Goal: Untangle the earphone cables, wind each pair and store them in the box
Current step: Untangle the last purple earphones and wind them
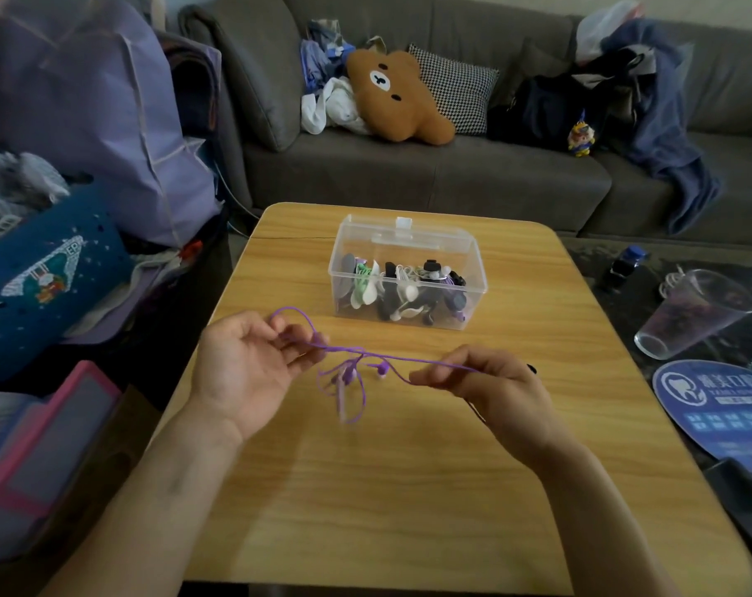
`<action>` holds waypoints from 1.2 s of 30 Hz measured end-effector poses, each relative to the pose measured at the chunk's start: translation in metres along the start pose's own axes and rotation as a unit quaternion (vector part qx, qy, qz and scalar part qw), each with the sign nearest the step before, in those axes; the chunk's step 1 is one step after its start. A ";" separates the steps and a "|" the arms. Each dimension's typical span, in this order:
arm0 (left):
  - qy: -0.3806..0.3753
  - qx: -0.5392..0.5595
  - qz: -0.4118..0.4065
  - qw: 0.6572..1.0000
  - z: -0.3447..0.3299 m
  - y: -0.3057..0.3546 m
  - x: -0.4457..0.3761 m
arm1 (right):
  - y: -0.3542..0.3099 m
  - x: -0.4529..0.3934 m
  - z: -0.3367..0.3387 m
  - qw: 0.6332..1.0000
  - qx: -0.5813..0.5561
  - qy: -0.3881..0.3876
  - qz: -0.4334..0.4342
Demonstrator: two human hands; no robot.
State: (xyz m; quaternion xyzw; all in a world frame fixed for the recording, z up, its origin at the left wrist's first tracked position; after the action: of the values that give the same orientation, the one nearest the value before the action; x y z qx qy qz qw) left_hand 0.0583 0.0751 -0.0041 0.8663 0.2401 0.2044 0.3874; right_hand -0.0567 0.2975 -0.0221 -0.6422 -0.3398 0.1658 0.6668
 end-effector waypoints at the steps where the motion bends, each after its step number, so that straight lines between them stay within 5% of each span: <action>1: 0.006 0.034 -0.006 0.999 0.001 0.002 0.000 | -0.001 0.000 0.001 0.999 -0.044 0.002 0.000; 7: 0.025 0.013 -0.043 0.999 0.008 0.012 -0.004 | -0.015 0.006 0.019 0.980 -0.197 0.031 0.016; 11: 0.086 -0.177 -0.148 0.969 0.012 0.002 -0.014 | -0.015 0.008 0.029 0.980 -0.195 0.034 0.002; 17: 0.122 -0.229 -0.180 0.949 0.024 -0.001 -0.021 | -0.012 0.005 0.030 0.991 -0.106 0.048 -0.063; 20: 0.101 -0.358 -0.220 0.902 0.023 0.000 -0.015 | -0.006 0.003 0.031 0.991 -0.031 0.105 -0.080; 25: 0.024 -0.532 -0.223 0.816 0.018 0.010 -0.006 | -0.013 0.006 0.029 0.984 -0.084 0.154 0.018; 28: 0.010 -0.655 -0.228 0.720 0.010 -0.002 -0.001 | -0.018 0.010 0.021 0.981 -0.023 0.180 0.066; 30: 0.023 -0.660 -0.304 0.687 0.003 -0.008 0.004 | -0.021 0.012 0.012 0.982 0.004 0.171 0.081; 33: -0.157 -0.562 -0.340 0.737 -0.010 -0.023 0.011 | -0.020 0.014 -0.009 0.990 0.045 0.108 0.080; 36: -0.313 -0.456 -0.201 0.808 -0.028 -0.047 0.030 | -0.016 0.015 -0.029 0.993 0.083 0.035 0.081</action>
State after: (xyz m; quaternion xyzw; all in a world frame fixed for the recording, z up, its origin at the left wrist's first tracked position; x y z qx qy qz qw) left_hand 0.0549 0.1359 -0.0176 0.5394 0.1533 -0.0743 0.8246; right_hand -0.0301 0.2845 -0.0017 -0.6153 -0.2481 0.2248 0.7137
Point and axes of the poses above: each hand's wrist, its own x-axis away from the middle knuckle, its own z-axis out of the back of the hand, y = z × x, the point moved 2 cm from there along -x, towards the middle knuckle, and after that the axes turned 9 degrees about -z, right-handed, at the moved point
